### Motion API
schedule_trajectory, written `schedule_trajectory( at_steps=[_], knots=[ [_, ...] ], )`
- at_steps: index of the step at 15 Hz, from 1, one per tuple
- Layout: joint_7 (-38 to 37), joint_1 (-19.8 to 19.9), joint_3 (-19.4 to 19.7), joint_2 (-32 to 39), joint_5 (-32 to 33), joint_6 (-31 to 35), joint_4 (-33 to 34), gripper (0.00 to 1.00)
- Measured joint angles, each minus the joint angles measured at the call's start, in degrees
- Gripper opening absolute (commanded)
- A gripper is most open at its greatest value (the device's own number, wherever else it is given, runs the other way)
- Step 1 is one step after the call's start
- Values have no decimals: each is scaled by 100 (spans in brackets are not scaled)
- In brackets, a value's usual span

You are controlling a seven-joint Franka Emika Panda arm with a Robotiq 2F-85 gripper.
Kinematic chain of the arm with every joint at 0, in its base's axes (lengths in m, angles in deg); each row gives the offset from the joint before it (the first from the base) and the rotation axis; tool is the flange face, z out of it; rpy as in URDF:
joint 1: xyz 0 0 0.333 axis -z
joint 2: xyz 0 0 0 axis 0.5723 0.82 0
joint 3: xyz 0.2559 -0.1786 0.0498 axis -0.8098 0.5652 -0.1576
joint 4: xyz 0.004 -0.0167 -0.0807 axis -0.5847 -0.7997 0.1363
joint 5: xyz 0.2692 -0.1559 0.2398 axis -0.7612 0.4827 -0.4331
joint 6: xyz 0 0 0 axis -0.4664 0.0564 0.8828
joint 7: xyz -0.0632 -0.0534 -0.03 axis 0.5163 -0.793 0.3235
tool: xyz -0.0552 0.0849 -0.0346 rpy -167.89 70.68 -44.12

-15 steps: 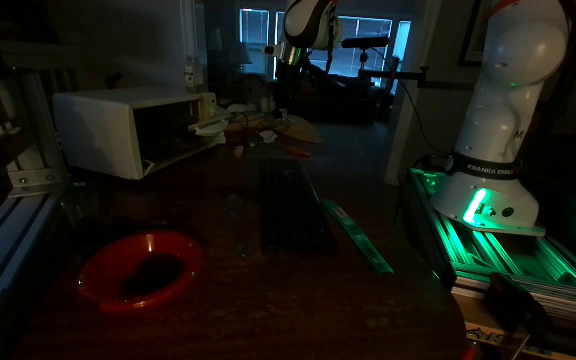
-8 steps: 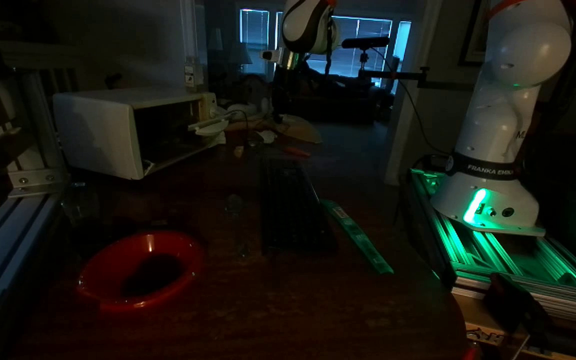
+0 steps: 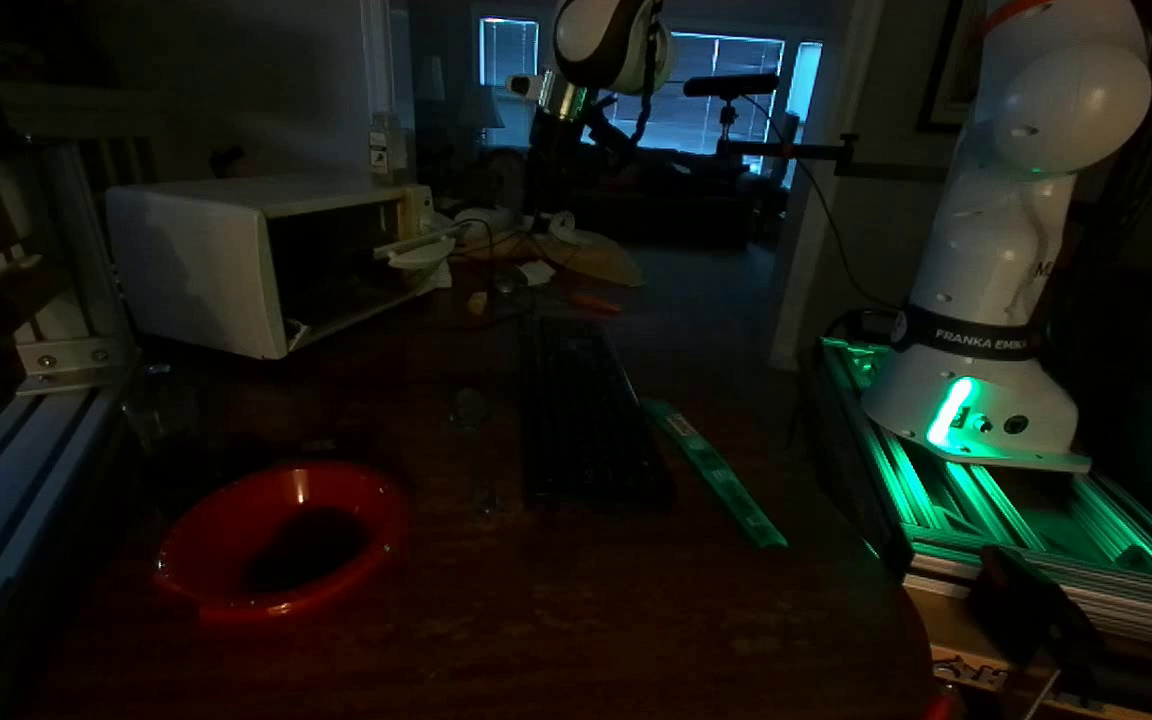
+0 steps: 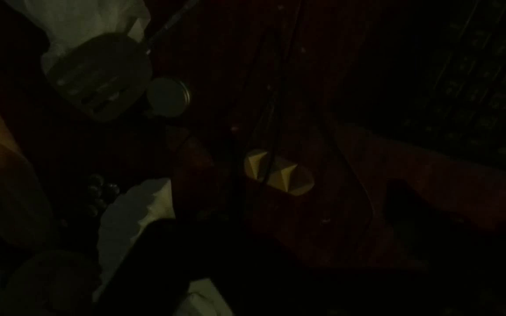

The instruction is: Move the mouse cable to the left and place the mouse on the right

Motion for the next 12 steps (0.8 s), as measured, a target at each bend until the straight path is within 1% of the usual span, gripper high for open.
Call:
schedule_trajectory(
  at_steps=[5, 6, 7, 8, 10, 11, 12],
  knots=[
    [87, -68, -205, -17, -538, 457, 68, 100],
    [177, -62, -259, -10, -640, 461, 104, 83],
    [294, -54, -304, 2, -729, 461, 153, 87],
    [438, -39, -330, 20, -766, 461, 209, 79],
    [680, -22, -292, 67, -671, 461, 338, 84],
    [723, -28, -226, 93, -471, 461, 395, 78],
    [729, -39, -149, 122, -203, 461, 443, 76]
  ],
)
